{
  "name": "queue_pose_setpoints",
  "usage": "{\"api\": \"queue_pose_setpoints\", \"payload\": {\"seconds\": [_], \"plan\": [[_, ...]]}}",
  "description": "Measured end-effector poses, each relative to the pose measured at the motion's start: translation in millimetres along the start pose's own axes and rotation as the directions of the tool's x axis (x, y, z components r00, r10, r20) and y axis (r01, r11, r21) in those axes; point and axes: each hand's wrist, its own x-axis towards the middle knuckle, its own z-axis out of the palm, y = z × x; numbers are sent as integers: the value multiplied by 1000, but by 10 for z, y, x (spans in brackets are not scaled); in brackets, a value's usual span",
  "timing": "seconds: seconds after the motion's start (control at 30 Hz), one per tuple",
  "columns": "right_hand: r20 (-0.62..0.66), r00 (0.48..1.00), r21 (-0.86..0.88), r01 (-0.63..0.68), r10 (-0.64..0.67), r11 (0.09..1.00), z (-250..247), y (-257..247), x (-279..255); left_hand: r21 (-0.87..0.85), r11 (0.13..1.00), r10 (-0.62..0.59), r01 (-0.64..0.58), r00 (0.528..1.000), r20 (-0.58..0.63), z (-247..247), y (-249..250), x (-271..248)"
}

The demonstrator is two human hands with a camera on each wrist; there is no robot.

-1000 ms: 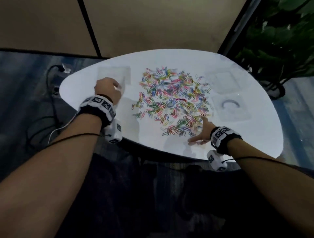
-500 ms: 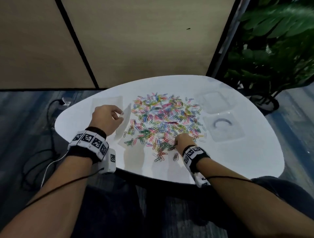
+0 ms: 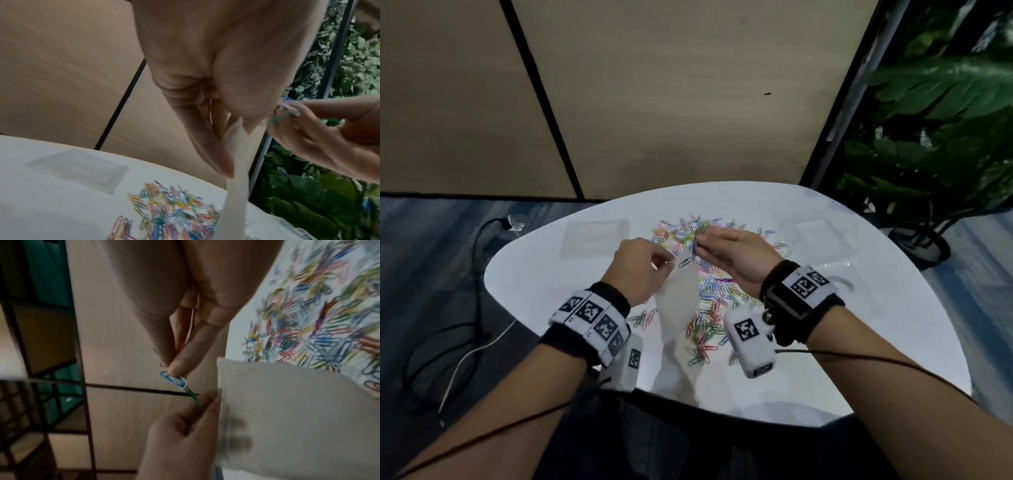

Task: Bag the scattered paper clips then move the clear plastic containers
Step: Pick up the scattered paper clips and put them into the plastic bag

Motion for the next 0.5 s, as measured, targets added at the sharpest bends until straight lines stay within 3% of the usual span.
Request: {"api": "queue_pose_setpoints", "payload": {"seconds": [0.13,0.37,0.43,0.5], "plan": [[-23,998,-146,48,-52,988,149,192,138,-64,998,4,-3,1000,18,50,77,56],[-142,981,-413,66,-135,908,63,342,314,-219,961,-179,170,984,-22,202,33,153],[-157,979,-520,33,-133,853,39,416,359,-228,955,-198,191,980,-9,255,32,189],[-138,980,-675,14,-145,738,11,480,407,-236,945,-232,226,973,5,300,13,244]]}}
